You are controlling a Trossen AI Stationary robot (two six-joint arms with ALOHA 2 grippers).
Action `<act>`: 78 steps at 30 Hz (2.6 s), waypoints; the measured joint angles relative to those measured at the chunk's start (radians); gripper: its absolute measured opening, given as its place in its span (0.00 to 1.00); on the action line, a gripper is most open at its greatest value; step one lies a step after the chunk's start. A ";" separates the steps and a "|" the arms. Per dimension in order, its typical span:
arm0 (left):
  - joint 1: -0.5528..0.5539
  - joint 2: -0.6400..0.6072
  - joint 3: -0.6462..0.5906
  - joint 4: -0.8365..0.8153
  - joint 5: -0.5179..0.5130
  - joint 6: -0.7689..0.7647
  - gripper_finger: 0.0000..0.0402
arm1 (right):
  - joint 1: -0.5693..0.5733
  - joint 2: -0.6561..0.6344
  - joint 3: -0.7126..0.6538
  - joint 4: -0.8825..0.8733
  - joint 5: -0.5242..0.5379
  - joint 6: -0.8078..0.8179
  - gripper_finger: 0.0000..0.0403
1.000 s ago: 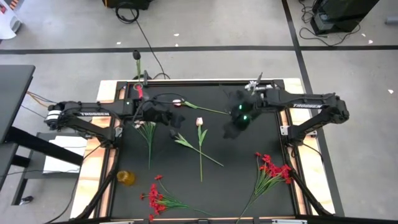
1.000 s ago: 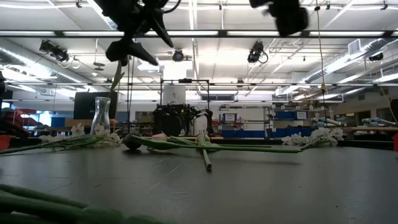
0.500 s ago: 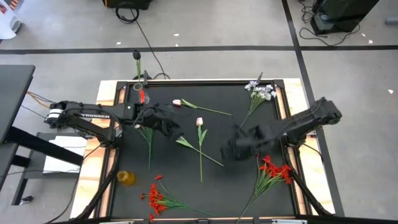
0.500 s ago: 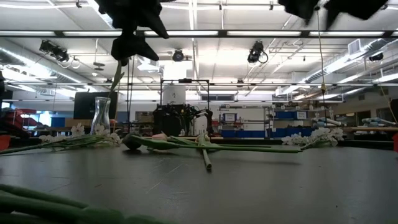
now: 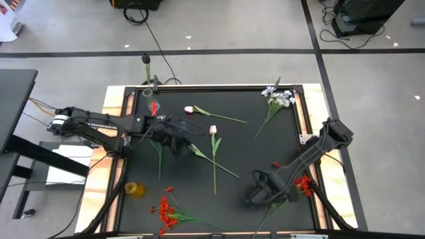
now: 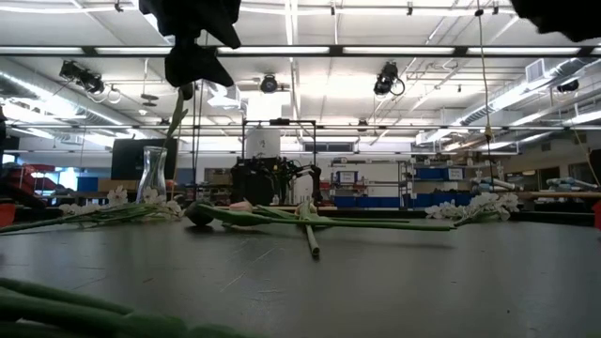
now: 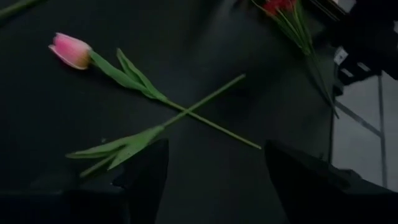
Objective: Sort flowers into vase by color
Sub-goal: Put the red flowers into the transparent vase
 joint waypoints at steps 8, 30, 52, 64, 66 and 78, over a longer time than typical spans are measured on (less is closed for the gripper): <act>-0.033 0.000 0.000 -0.016 0.007 0.010 0.68 | 0.071 0.011 -0.071 0.057 0.012 0.146 0.42; -0.040 0.000 0.000 -0.093 0.064 -0.030 0.68 | 0.103 0.008 -0.390 0.411 0.068 0.140 0.41; -0.040 0.000 0.000 -0.086 0.020 -0.023 0.68 | 0.084 0.019 -0.201 0.323 0.490 0.058 0.05; -0.033 -0.051 0.000 -0.086 0.019 -0.021 0.68 | 0.000 0.018 -0.042 0.311 1.022 -0.343 0.04; -0.024 -0.079 0.000 -0.091 0.014 -0.031 0.68 | -0.027 0.018 -0.012 0.307 1.069 -0.468 0.04; 0.029 -0.285 0.000 -0.115 -0.083 -0.036 0.68 | -0.251 0.005 0.161 0.323 1.136 -1.119 0.05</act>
